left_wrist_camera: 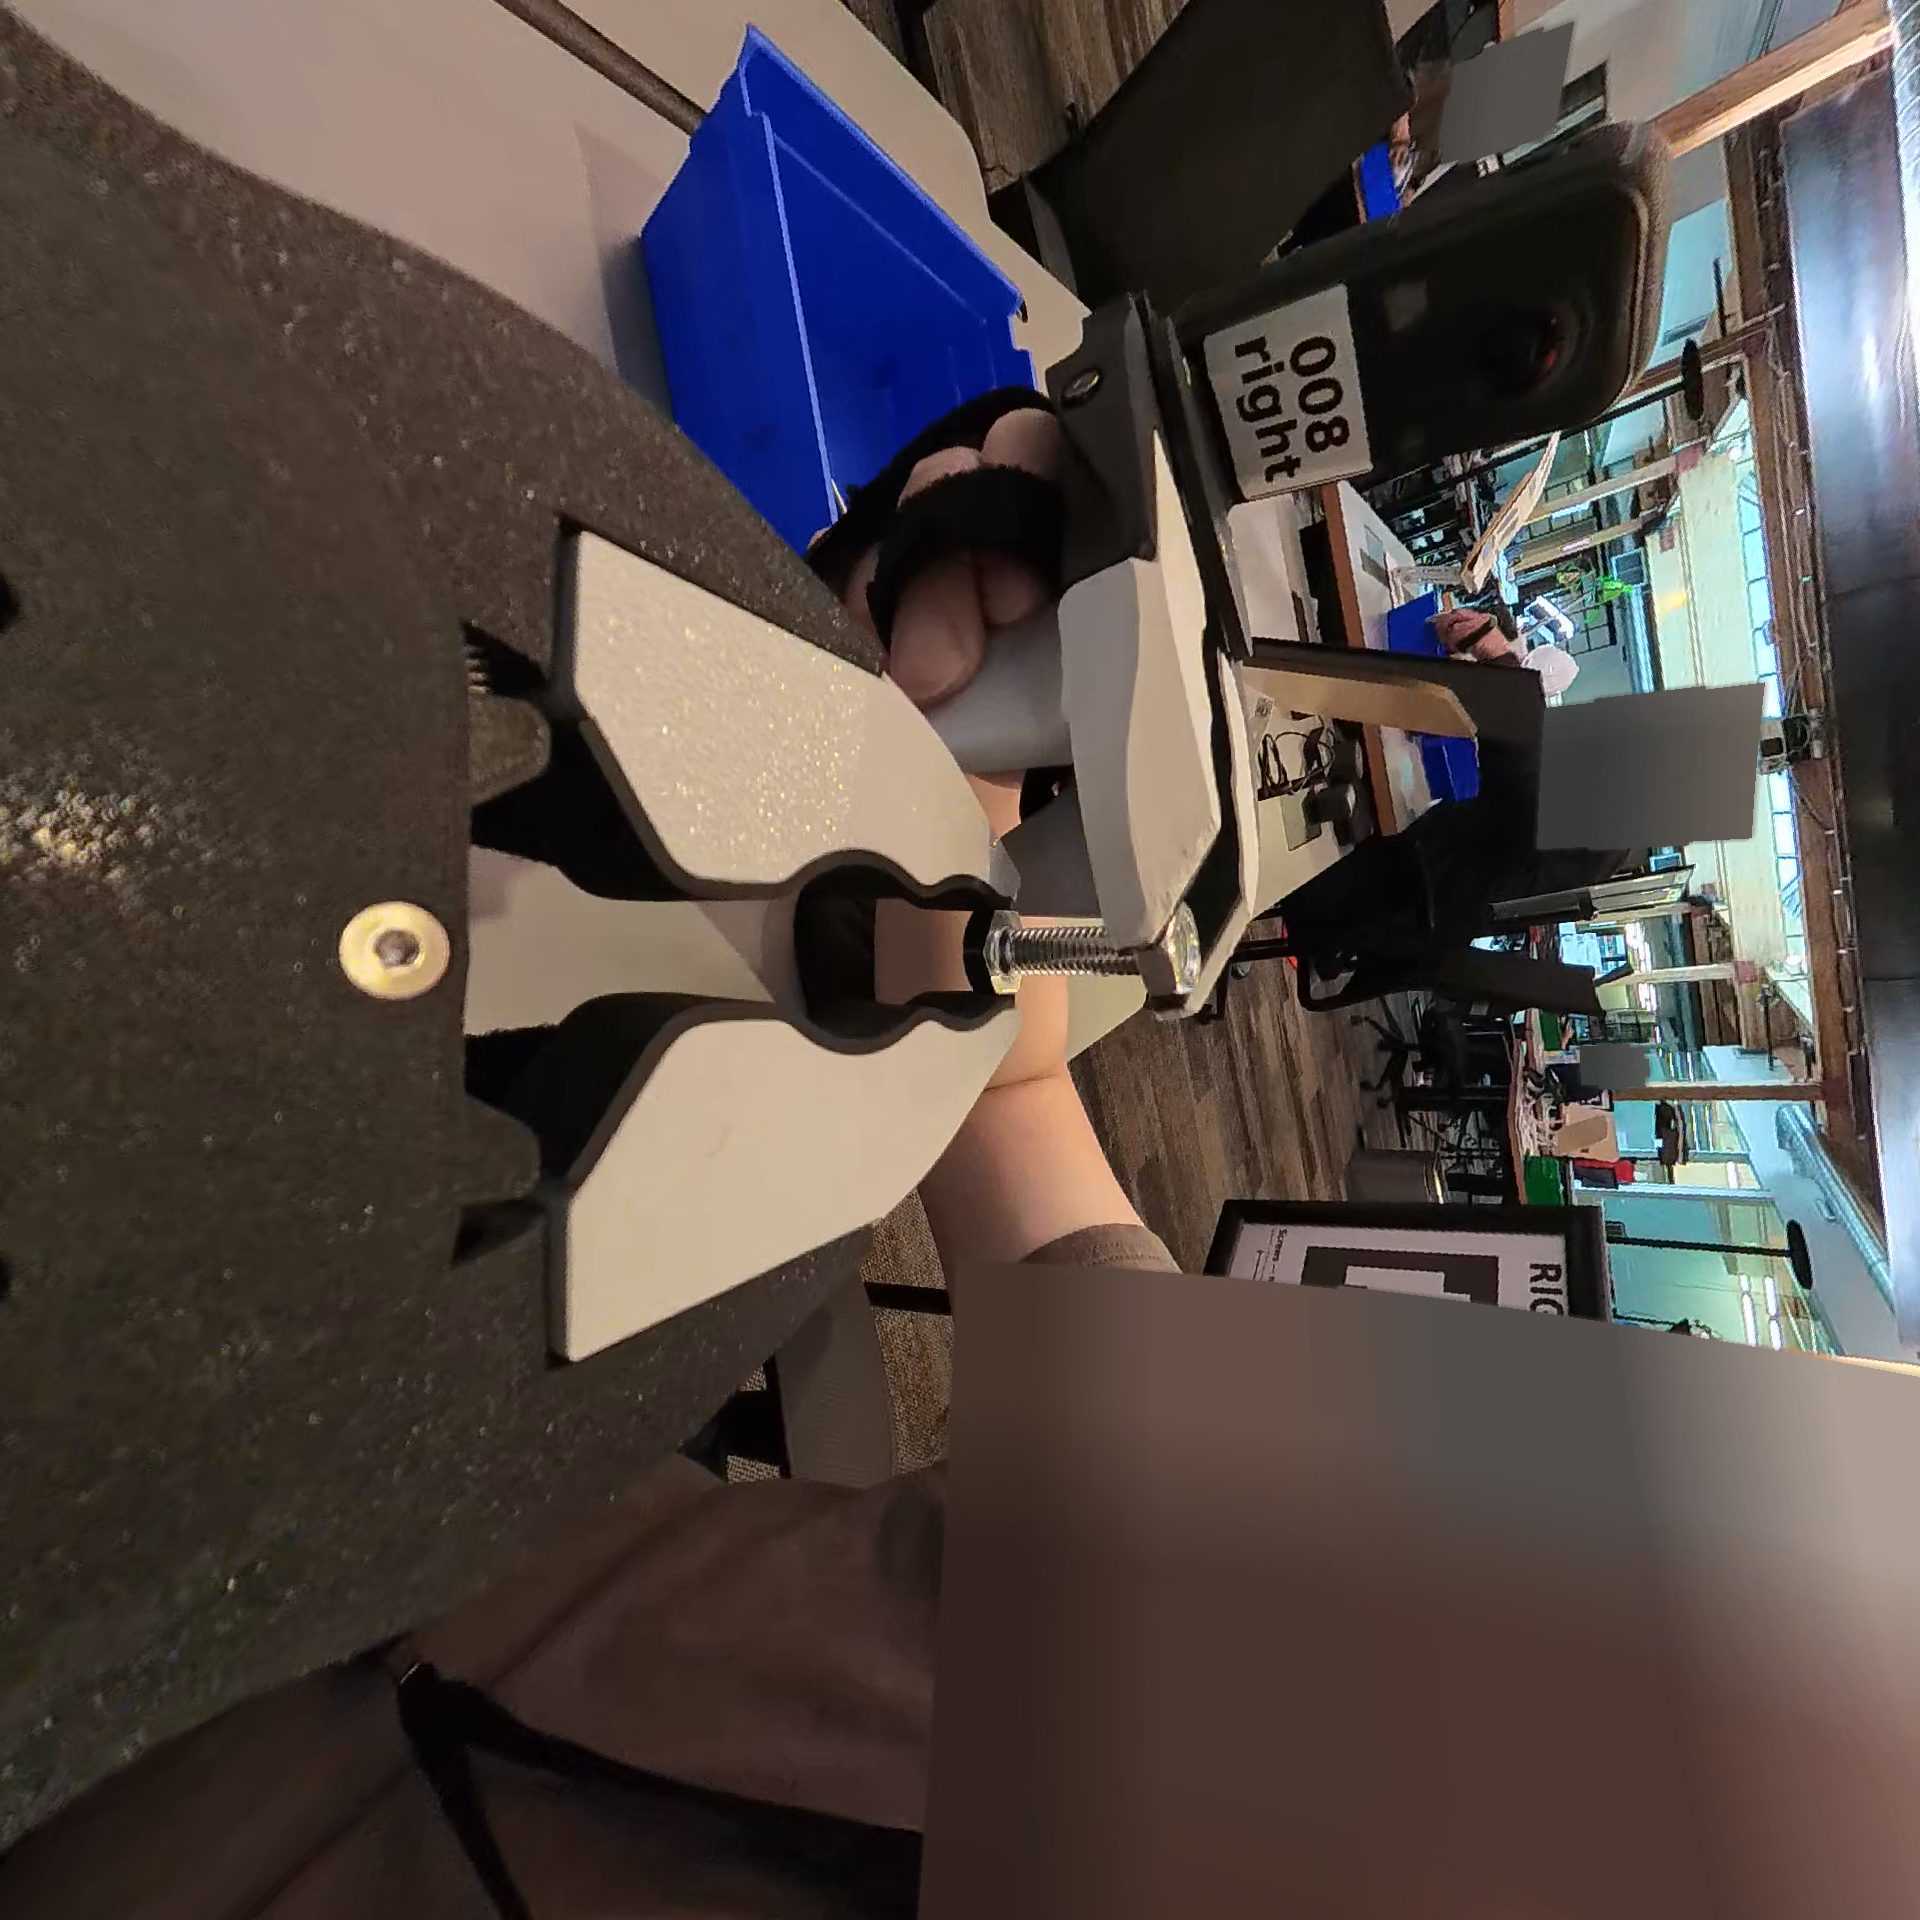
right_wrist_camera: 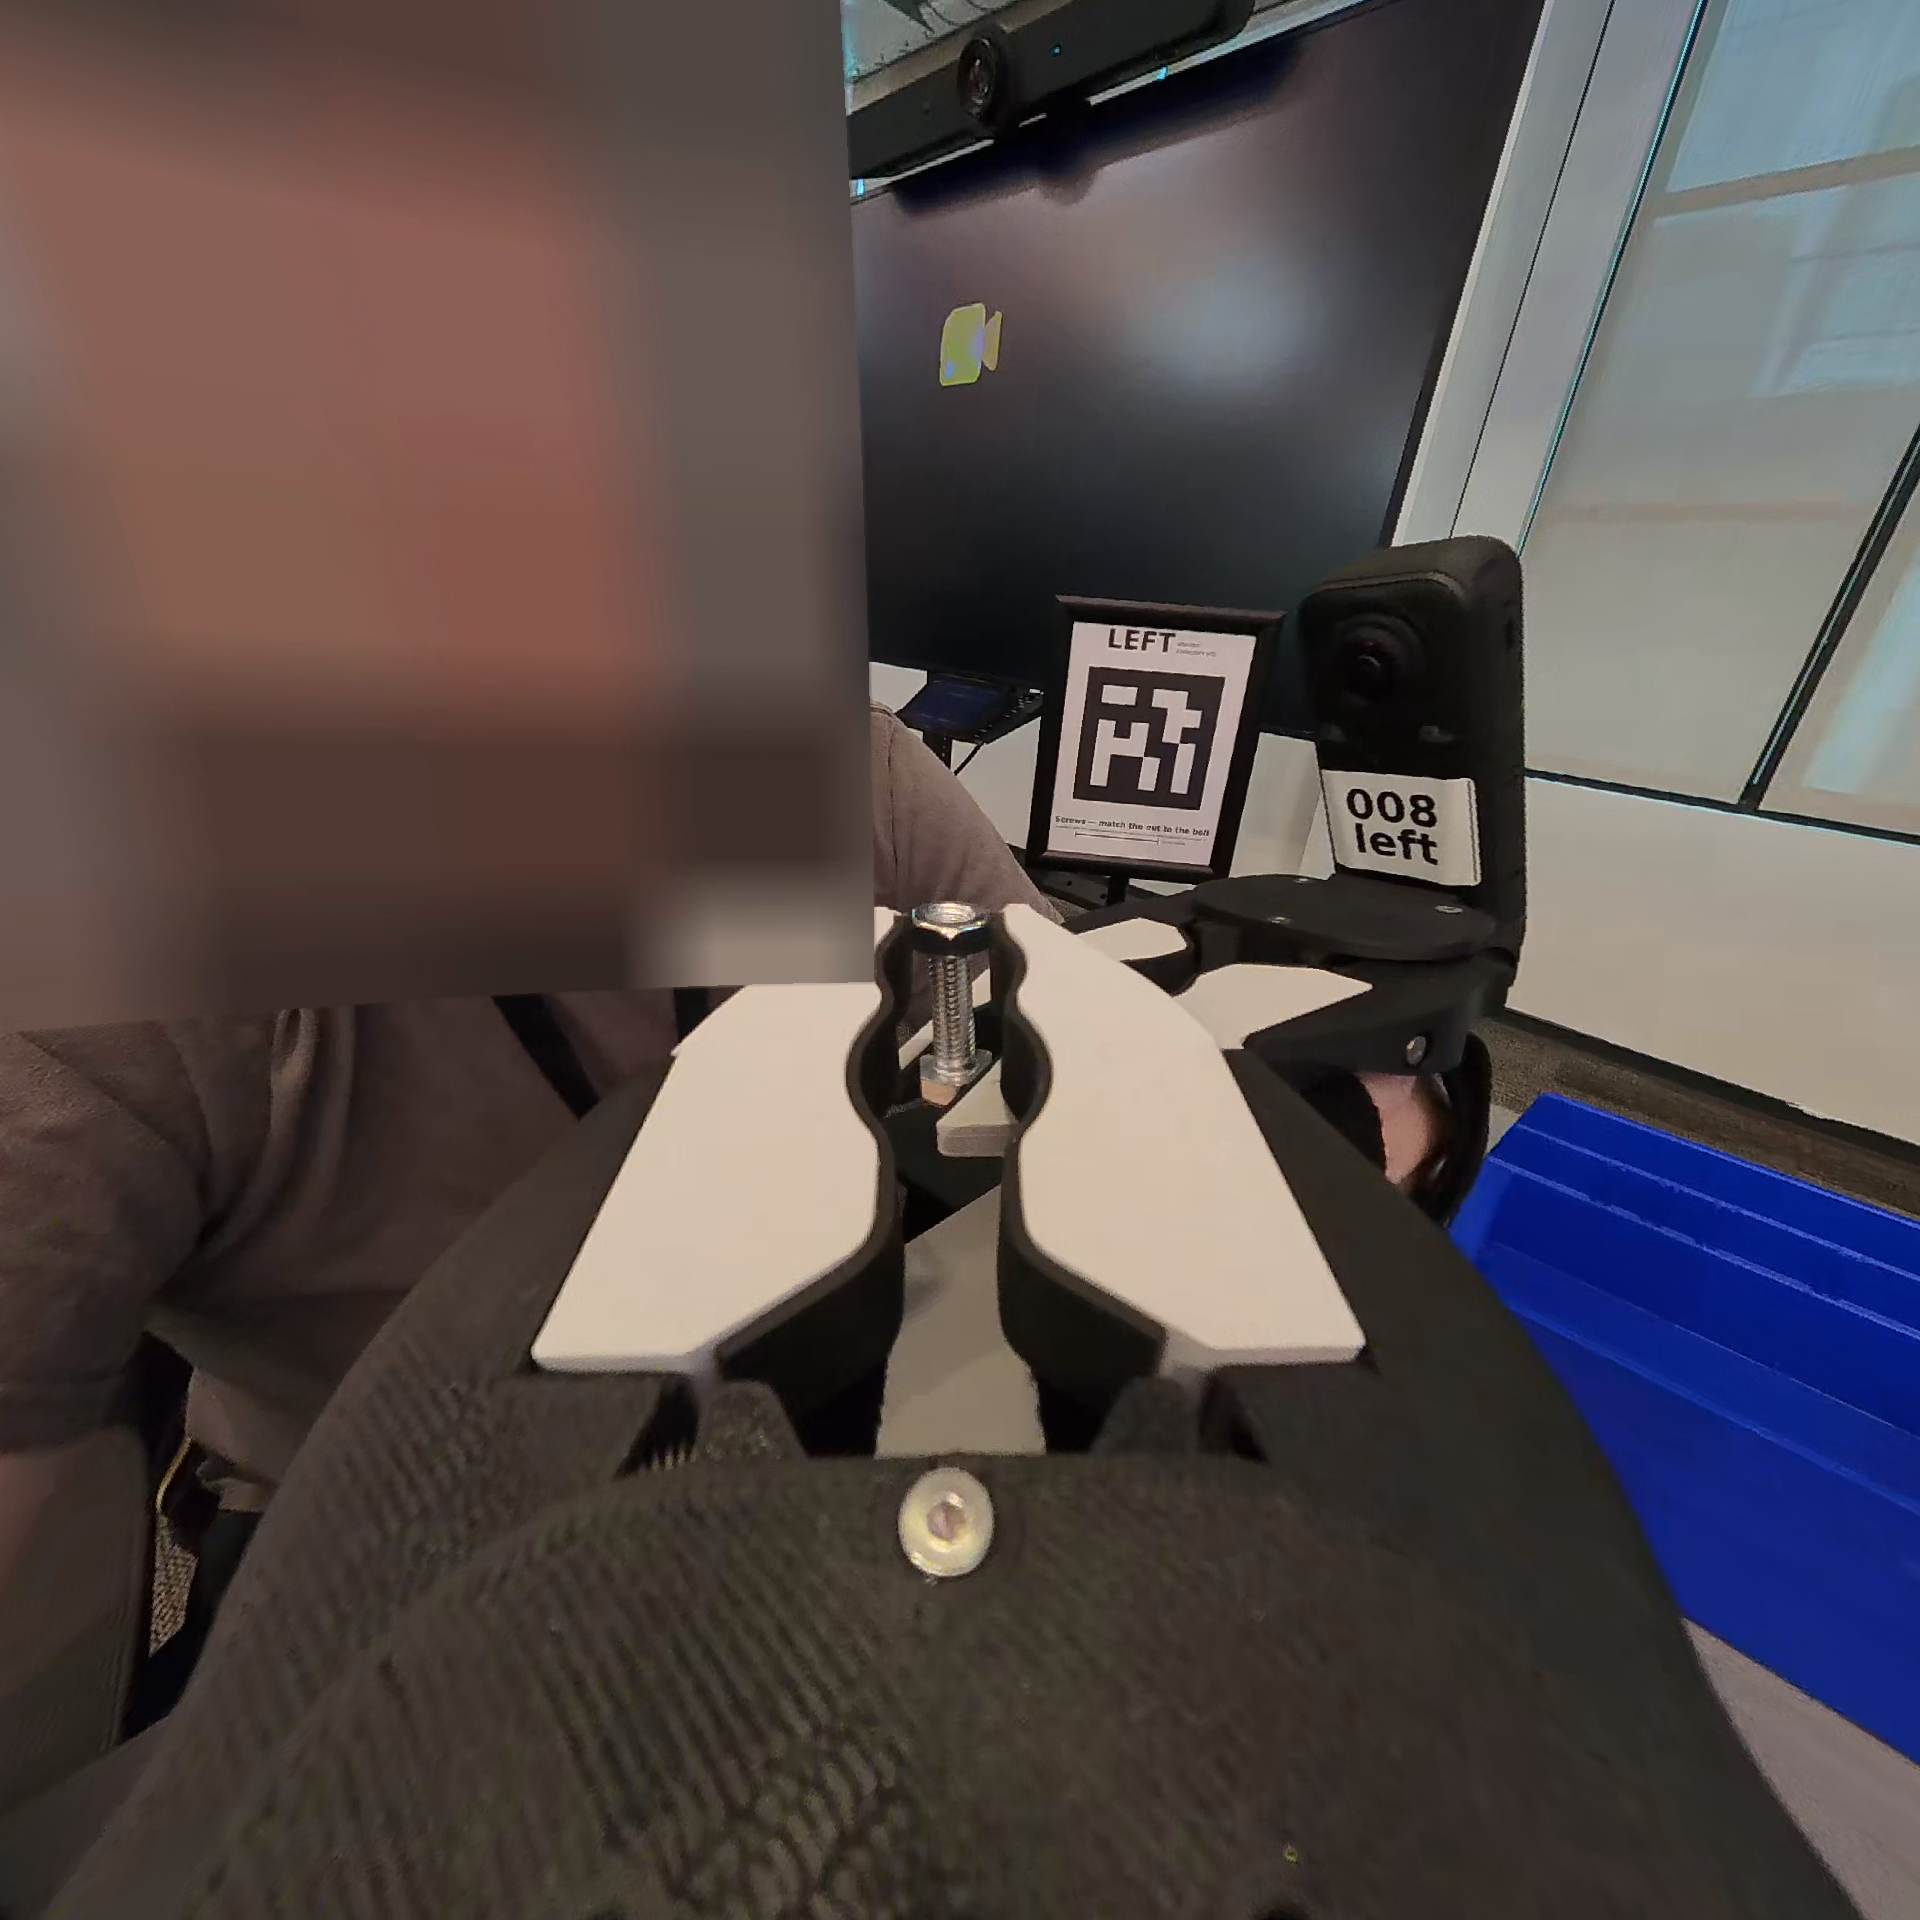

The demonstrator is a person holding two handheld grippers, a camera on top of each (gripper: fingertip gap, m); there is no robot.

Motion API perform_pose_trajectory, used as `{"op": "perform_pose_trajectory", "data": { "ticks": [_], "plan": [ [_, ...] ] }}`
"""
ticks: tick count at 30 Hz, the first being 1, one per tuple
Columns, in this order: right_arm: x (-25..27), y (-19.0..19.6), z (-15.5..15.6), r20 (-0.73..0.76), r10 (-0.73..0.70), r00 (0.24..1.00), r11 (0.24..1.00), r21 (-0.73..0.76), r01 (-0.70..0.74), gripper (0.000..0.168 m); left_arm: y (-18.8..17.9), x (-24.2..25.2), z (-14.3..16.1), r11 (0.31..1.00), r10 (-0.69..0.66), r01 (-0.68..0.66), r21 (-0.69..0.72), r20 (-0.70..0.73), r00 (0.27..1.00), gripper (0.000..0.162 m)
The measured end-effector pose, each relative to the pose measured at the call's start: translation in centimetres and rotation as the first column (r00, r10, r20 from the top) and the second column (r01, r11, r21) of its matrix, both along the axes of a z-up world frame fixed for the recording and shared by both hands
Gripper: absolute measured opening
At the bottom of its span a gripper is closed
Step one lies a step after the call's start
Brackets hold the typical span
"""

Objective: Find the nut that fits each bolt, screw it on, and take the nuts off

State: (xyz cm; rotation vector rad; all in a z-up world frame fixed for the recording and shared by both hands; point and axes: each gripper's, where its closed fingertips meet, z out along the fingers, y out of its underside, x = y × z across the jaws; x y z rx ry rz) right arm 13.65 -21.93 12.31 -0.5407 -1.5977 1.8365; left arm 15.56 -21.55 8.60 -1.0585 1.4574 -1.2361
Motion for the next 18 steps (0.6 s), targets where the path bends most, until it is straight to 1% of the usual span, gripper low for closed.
{"op": "perform_pose_trajectory", "data": {
  "ticks": [8, 13, 16, 18],
  "plan": [
    [0.0, -0.5, 0.0, -0.008, 0.033, 0.999, 0.999, -0.005, -0.033, 0.015, -0.7, 0.0, 0.0, 0.999, -0.037, 0.036, -0.018, -0.003, 0.999, 0.014],
    [0.2, -0.3, 0.6, -0.038, 0.039, 0.999, 0.998, -0.044, -0.040, 0.015, -0.4, 0.1, -0.4, 1.000, -0.017, 0.016, -0.006, -0.026, 1.000, 0.014],
    [0.0, 0.3, 0.6, -0.032, -0.010, 0.999, 0.999, -0.039, 0.009, 0.015, -0.4, 0.1, -0.3, 1.000, -0.013, 0.013, -0.004, -0.021, 1.000, 0.014],
    [0.4, 1.1, 1.2, -0.017, -0.090, 0.996, 0.996, -0.009, 0.090, 0.015, 0.1, -0.2, 0.0, 1.000, 0.010, -0.010, 0.003, -0.014, 1.000, 0.014]
  ]
}}
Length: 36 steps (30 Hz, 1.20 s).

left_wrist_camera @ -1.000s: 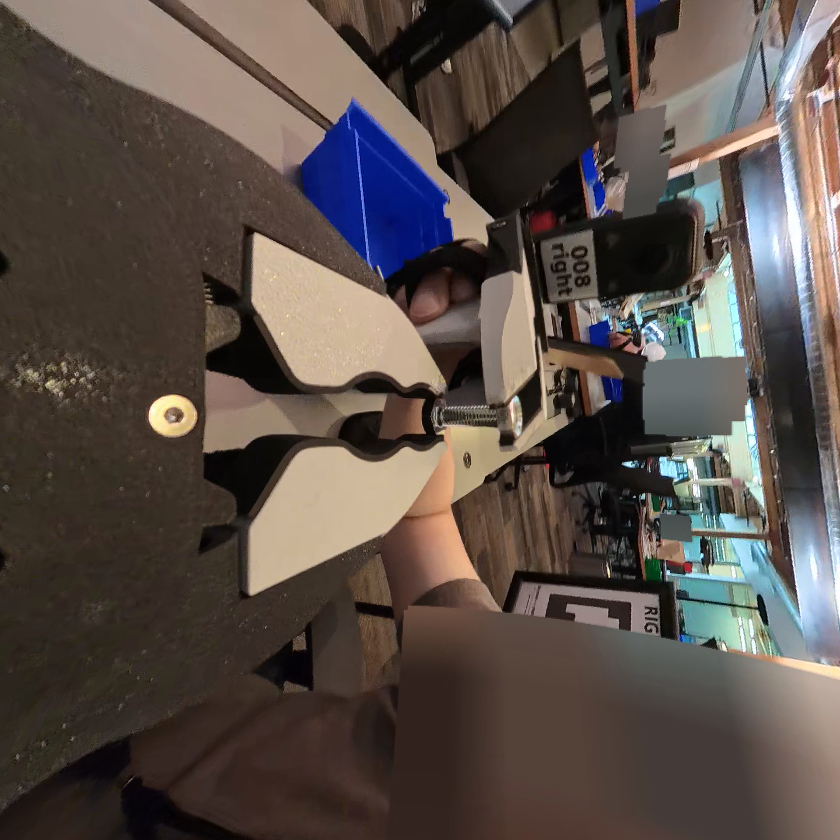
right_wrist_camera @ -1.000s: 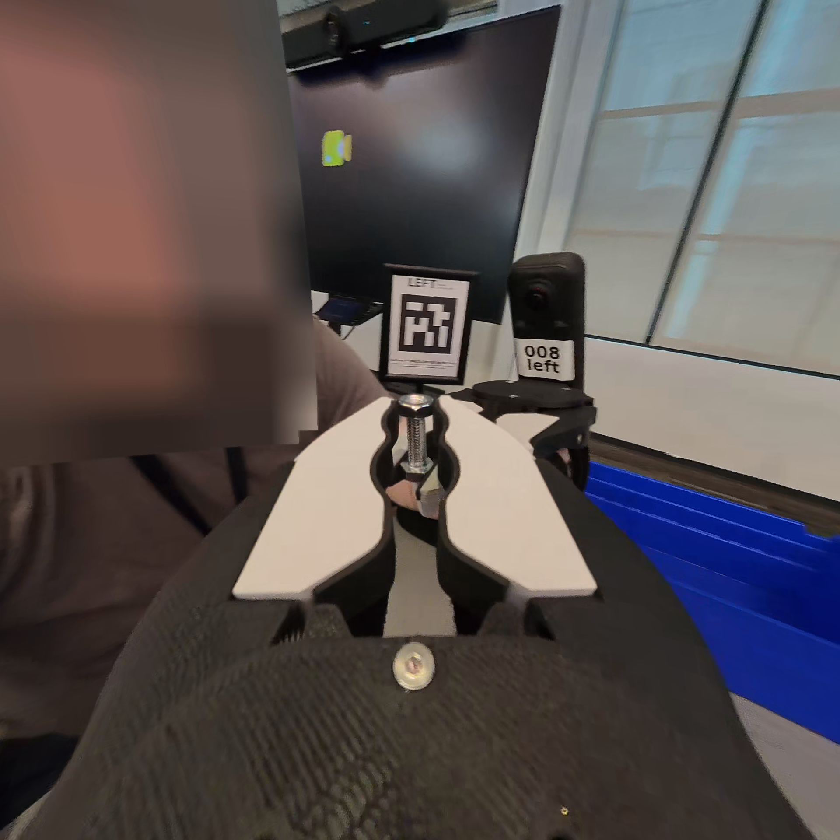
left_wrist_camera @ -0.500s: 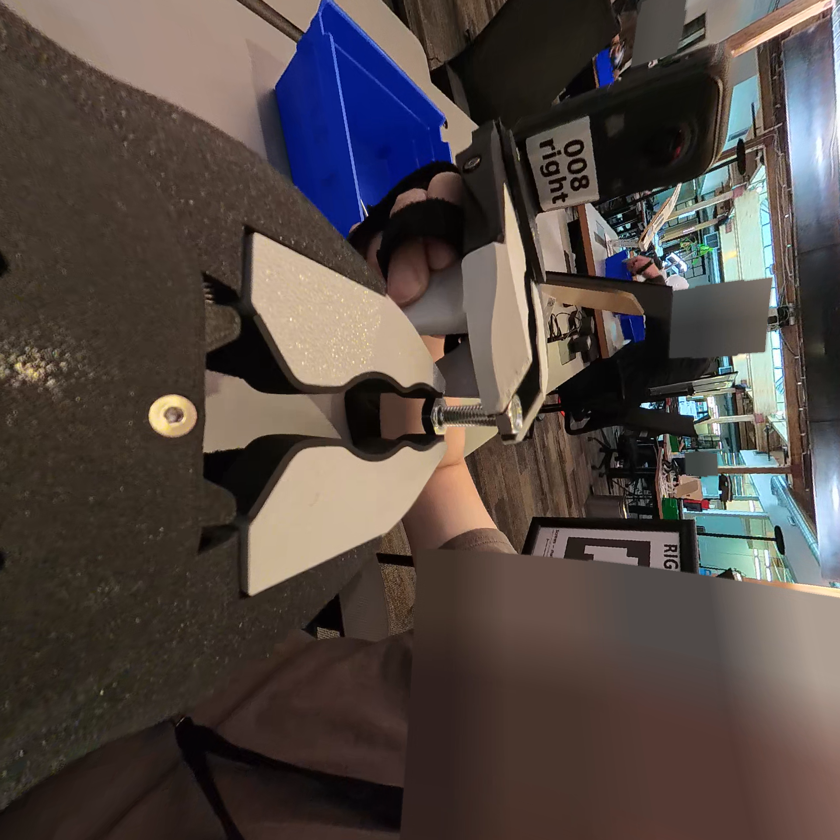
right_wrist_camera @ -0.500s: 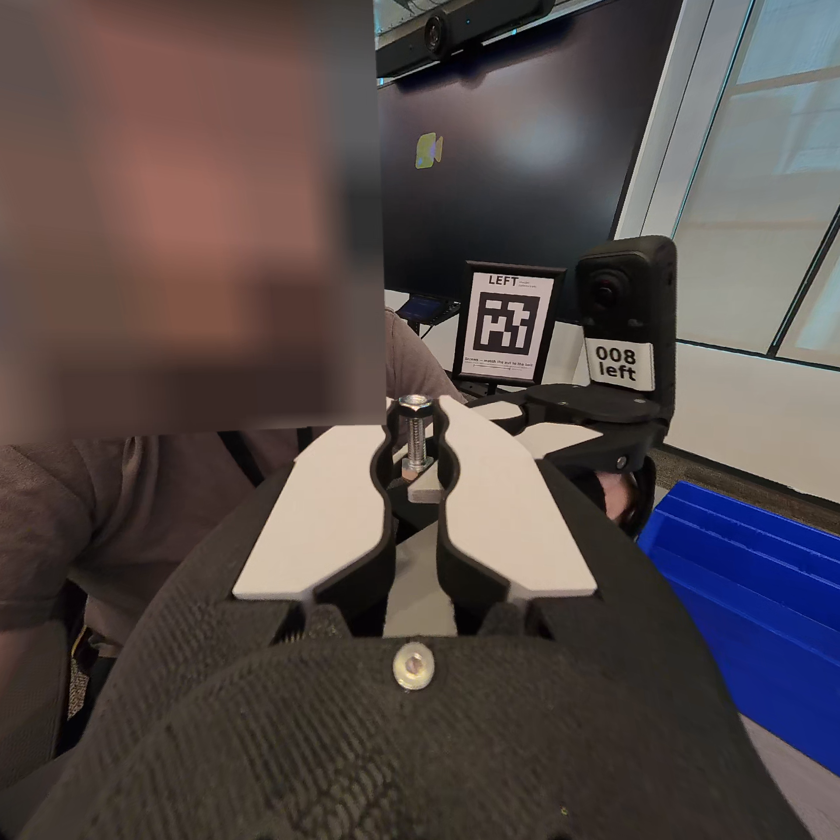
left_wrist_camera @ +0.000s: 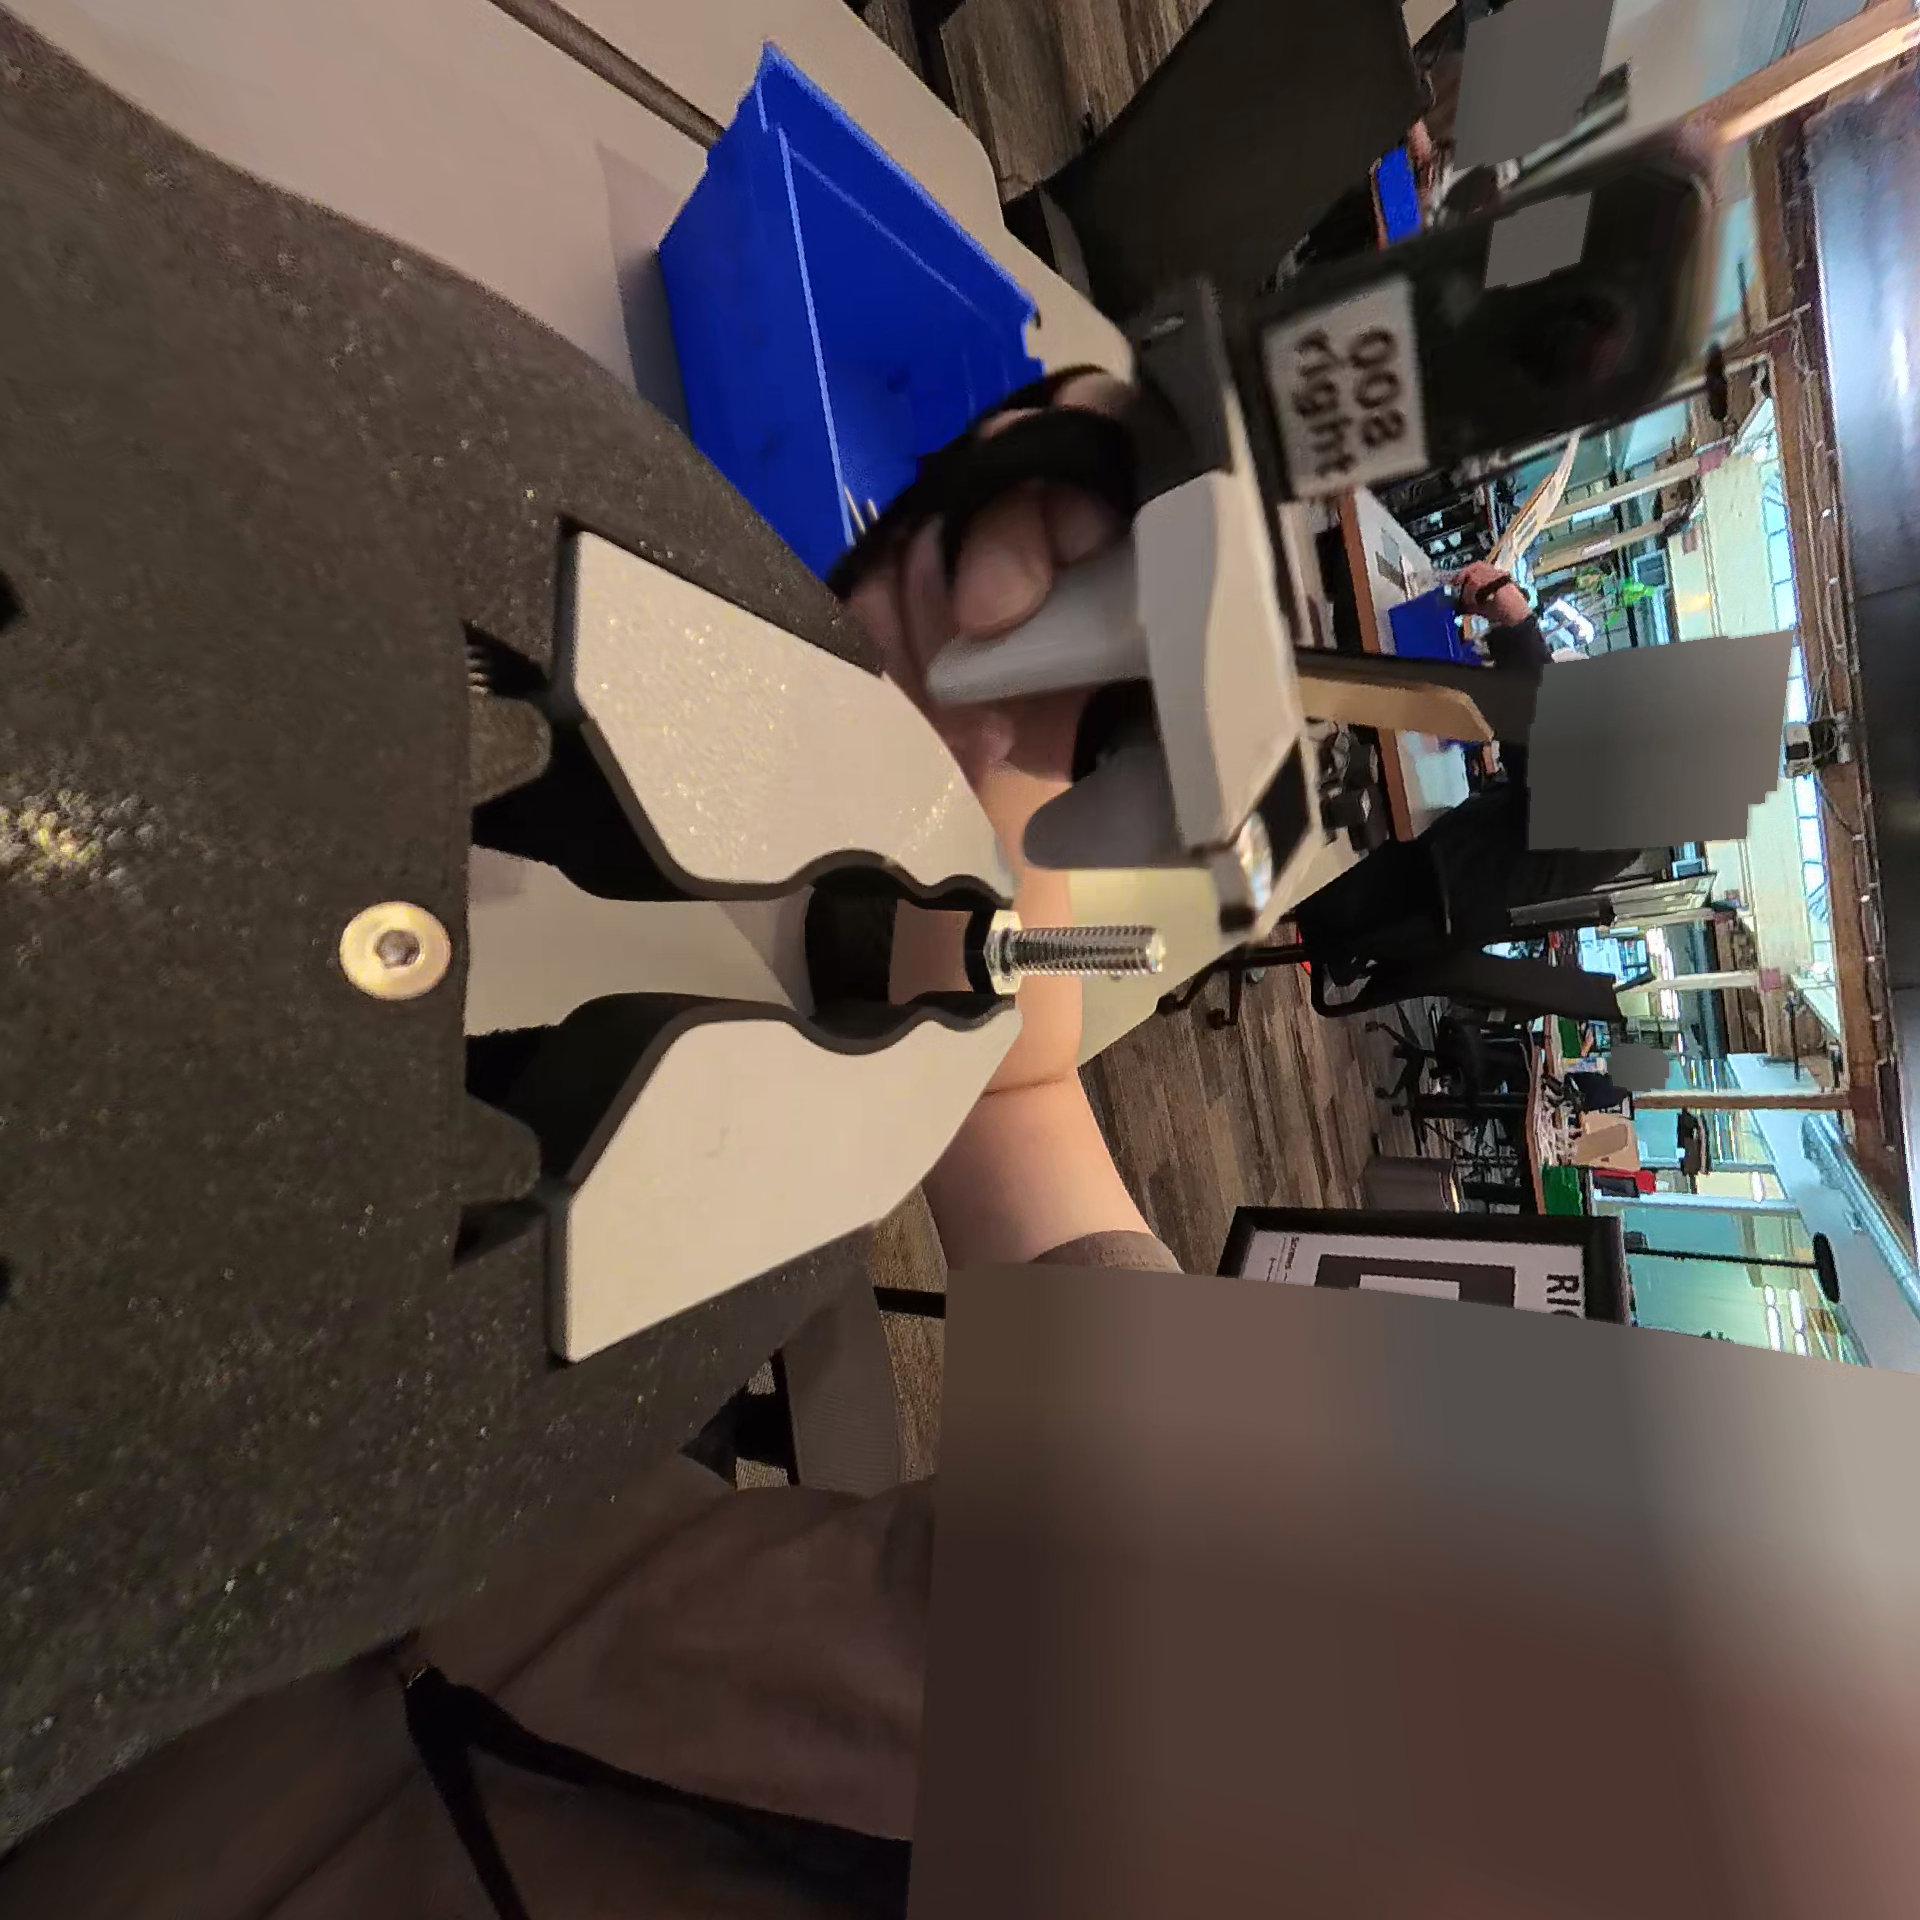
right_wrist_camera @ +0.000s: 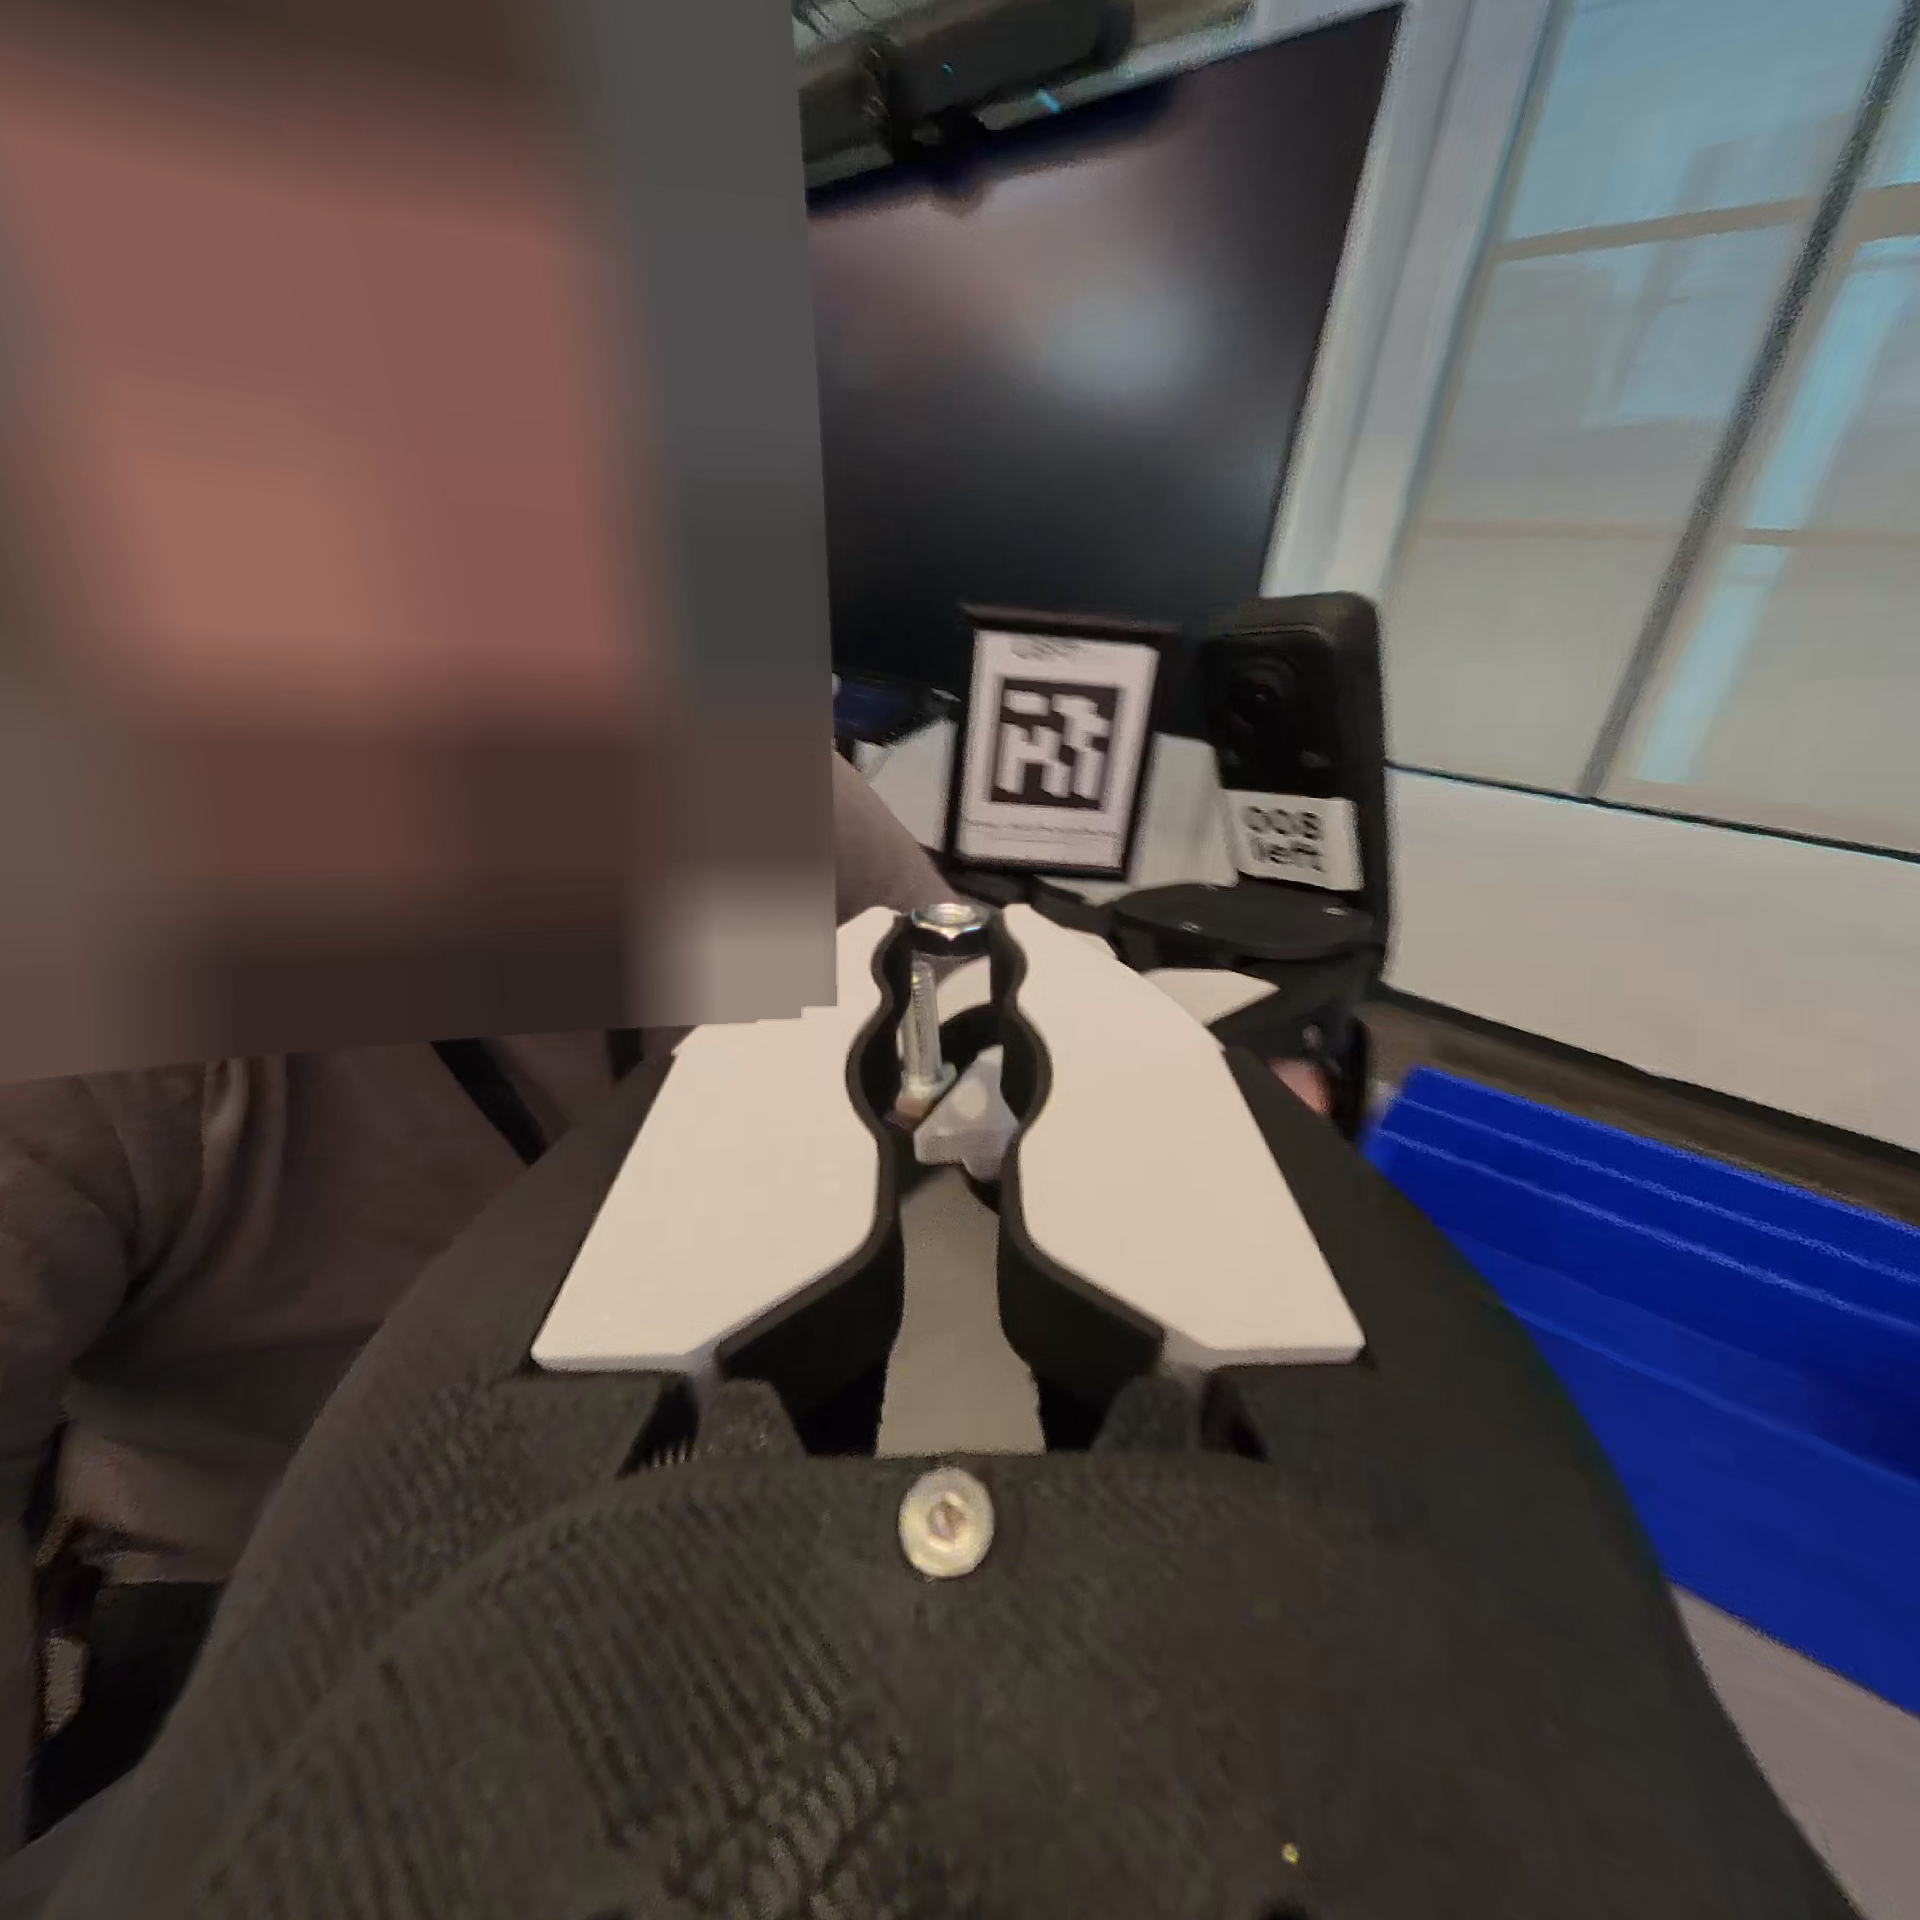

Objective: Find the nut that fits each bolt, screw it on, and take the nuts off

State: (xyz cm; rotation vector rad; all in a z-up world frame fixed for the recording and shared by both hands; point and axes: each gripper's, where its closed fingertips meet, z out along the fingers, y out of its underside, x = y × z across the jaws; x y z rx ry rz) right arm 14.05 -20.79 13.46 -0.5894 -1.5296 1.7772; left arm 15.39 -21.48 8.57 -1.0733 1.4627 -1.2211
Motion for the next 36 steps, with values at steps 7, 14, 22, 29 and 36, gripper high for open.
{"op": "perform_pose_trajectory", "data": {
  "ticks": [7, 14, 22, 29, 36],
  "plan": [
    [10.8, 17.6, -3.1, 0.168, -0.943, 0.288, 0.333, 0.455, 0.826, 0.015, 1.3, -2.1, 2.3, 0.997, 0.070, -0.072, 0.030, 0.058, 0.996, 0.014],
    [23.3, 26.4, -18.5, 0.687, -0.682, -0.253, 0.192, 0.501, 0.844, 0.016, 1.8, -3.3, 3.4, 0.992, 0.108, -0.113, 0.054, 0.081, 0.991, 0.014],
    [22.8, 27.1, -26.5, 0.788, -0.546, -0.285, 0.326, 0.513, 0.794, 0.016, 1.9, -2.8, 2.7, 0.992, 0.106, -0.109, 0.058, 0.053, 0.993, 0.014],
    [23.1, 27.0, -28.8, 0.785, -0.524, -0.330, 0.366, 0.557, 0.745, 0.016, 1.9, -2.7, 2.5, 0.992, 0.108, -0.111, 0.061, 0.049, 0.993, 0.014],
    [23.6, 26.6, -25.0, 0.765, -0.568, -0.304, 0.323, 0.547, 0.772, 0.026, 2.2, -3.1, 2.9, 0.989, 0.127, -0.131, 0.063, 0.060, 0.990, 0.014]
  ]
}}
